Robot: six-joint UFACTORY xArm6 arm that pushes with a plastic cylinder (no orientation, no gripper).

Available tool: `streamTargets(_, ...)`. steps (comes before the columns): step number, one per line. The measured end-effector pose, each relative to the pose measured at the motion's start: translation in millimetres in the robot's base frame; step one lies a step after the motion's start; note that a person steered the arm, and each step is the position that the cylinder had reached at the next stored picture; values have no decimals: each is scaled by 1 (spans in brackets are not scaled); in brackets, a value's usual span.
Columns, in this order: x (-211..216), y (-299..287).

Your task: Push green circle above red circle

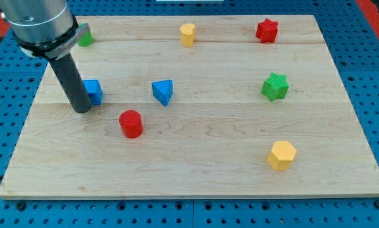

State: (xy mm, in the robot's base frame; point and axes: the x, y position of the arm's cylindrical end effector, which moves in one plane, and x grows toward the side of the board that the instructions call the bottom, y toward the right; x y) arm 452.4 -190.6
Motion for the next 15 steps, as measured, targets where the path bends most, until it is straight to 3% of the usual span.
streamTargets(1,-16,-3)
streamTargets(2,-44,-66)
streamTargets(4,-180,-99)
streamTargets(5,-217,-68)
streamTargets(7,-193,69)
streamTargets(8,-170,73)
streamTargets(9,-227,64)
streamTargets(10,-232,39)
streamTargets(11,-196,36)
streamTargets(12,-193,20)
streamTargets(14,-145,71)
streamTargets(15,-159,71)
